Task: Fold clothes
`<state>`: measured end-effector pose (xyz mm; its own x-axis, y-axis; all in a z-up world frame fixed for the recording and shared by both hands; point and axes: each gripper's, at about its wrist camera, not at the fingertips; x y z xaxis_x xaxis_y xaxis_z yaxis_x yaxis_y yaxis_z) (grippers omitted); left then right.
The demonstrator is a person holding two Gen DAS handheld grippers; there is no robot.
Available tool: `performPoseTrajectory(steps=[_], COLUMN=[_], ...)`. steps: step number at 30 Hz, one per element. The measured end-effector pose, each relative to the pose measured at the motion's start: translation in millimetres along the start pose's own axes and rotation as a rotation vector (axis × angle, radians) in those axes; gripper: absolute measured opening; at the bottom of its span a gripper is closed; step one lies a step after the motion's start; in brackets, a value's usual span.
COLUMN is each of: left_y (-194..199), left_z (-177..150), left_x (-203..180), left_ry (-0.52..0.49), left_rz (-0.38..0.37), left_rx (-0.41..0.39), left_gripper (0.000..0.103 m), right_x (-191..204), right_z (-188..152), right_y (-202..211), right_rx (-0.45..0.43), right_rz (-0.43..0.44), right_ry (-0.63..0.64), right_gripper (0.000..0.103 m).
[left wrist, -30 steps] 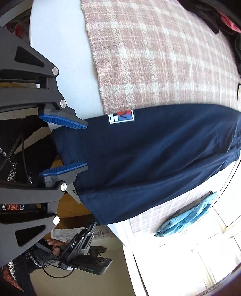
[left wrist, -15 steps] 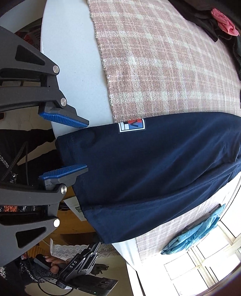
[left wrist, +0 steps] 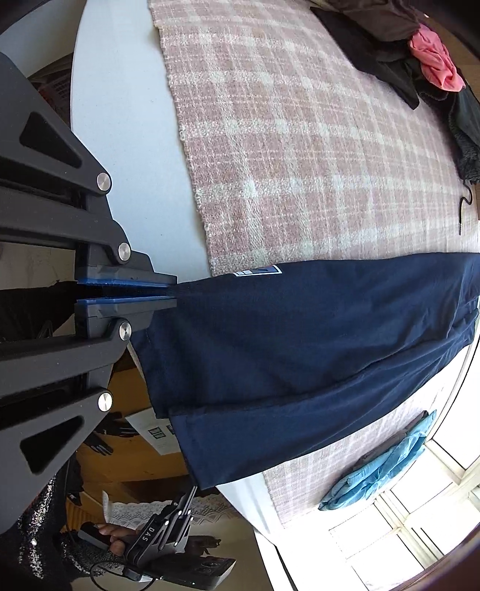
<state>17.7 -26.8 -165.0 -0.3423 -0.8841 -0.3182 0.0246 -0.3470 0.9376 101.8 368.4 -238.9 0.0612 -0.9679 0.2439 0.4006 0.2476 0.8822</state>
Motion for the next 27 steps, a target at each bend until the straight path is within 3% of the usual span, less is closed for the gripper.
performPoseTrajectory(steps=[2,4,6,8,14,18,27], left_y=[-6.0,2.5,12.2,20.1,9.6,2.5,-9.7], left_z=[-1.6,-6.0,-10.5,-10.2,6.3,17.2,17.8], left_x=[1.8,5.0,8.7,7.1,-46.6,-82.4,-109.9], left_ry=[-0.007,-0.017,-0.026,-0.027,-0.148,-0.228,-0.296], left_rz=[0.006,0.009,0.014,0.012,-0.067,-0.120,-0.116], left_rx=[0.018,0.017,0.013,0.002,0.011,0.016,0.071], left_gripper=[0.005,0.016,0.023,0.023,0.026,0.026,0.026], right_x=[0.0,-1.1,-4.3,-5.5,10.4,10.8,5.7], right_z=[4.3,11.1,18.4,24.5,26.8,18.8,10.2], right_y=[11.7,23.1,26.5,23.9,11.3,3.5,-5.2], right_rx=[-0.045,-0.090,-0.109,-0.108,-0.065,-0.036,-0.063], right_rz=[-0.008,-0.019,-0.016,-0.014,-0.021,-0.013,-0.030], right_ry=[0.014,0.030,0.036,0.053,0.157,0.143,0.118], right_gripper=[0.002,0.003,0.016,0.027,0.027,0.027,0.027])
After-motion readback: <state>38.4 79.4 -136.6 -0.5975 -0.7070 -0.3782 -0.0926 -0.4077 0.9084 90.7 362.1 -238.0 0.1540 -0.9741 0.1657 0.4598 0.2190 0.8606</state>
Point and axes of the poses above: each gripper's, at about its wrist camera, not at the fingertips, and y roughly against the way its jaws point, x to its left, z to its top, and after that the axes turned 9 degrees about y, right-handed
